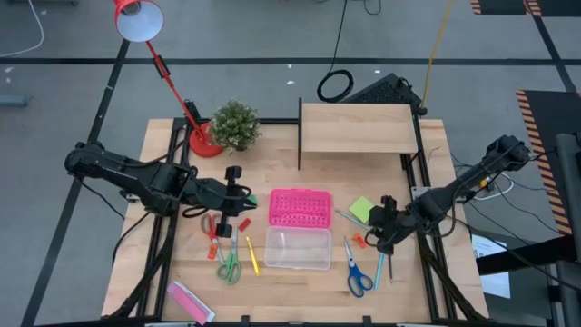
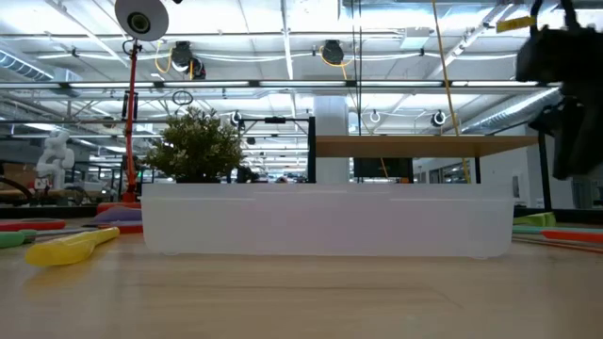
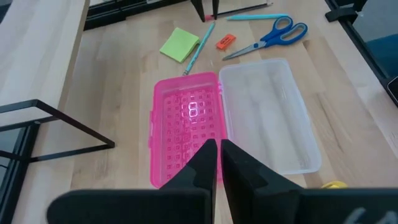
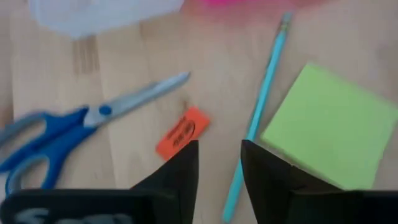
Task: Pack school essentials
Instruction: Put the light blue pencil into the pink supply box
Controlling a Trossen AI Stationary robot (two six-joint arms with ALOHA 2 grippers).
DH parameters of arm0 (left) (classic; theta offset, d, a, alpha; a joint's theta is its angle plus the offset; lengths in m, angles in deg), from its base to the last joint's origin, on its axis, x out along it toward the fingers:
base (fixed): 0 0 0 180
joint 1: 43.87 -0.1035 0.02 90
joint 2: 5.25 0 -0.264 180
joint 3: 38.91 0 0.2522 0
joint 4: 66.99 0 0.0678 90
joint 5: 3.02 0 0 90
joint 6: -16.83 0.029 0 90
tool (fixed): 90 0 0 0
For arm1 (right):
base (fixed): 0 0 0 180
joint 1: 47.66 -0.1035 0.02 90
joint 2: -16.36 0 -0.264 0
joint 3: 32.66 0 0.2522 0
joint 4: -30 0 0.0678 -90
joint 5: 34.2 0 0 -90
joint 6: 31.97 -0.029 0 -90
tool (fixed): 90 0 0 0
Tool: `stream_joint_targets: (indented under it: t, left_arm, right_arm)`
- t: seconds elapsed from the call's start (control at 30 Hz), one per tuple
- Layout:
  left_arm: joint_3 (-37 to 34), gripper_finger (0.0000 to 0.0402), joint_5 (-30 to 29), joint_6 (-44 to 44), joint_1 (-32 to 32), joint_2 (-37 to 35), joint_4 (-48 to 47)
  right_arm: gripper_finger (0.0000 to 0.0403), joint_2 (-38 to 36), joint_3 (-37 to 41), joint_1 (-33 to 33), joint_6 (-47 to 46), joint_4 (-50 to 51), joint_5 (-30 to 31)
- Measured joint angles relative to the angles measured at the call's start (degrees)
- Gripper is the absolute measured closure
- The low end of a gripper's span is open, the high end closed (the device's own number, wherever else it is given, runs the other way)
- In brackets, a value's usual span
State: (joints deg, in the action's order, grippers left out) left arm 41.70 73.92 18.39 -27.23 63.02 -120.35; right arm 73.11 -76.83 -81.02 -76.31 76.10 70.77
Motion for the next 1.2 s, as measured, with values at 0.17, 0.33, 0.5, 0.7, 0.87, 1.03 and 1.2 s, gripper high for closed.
stream_joint_targets:
  t: [0.17,0.33,0.5,0.7,0.87,1.03,1.2]
  left_arm:
    - [0.00,0.0376,0.00,0.01,0.00,0.00,0.01]
    - [0.00,0.0376,0.00,0.05,0.00,0.00,0.02]
    - [0.00,0.0376,0.00,0.11,0.00,0.00,0.02]
    - [-0.02,0.0376,0.00,0.24,0.00,0.00,0.02]
    - [-0.02,0.0376,0.00,0.92,0.00,0.00,0.02]
    - [-0.02,0.0376,0.00,0.94,0.00,0.00,0.05]
    - [-0.02,0.0376,0.00,0.96,0.00,0.00,0.28]
  right_arm:
    - [0.0276,0.14,1.92,-1.65,-0.02,-0.04,0.07]
    - [0.0275,1.86,2.76,-1.64,1.26,-0.16,0.16]
    - [0.0275,4.62,3.37,-1.64,2.55,-0.45,0.04]
    - [0.0275,7.83,3.39,-1.64,3.02,-0.89,-0.02]
    - [0.0276,10.67,3.38,-1.62,3.01,-1.10,-0.22]
    - [0.0300,12.54,3.19,-1.49,2.44,-1.27,-1.38]
    - [0.0346,12.66,3.19,-1.49,1.72,-1.01,-2.69]
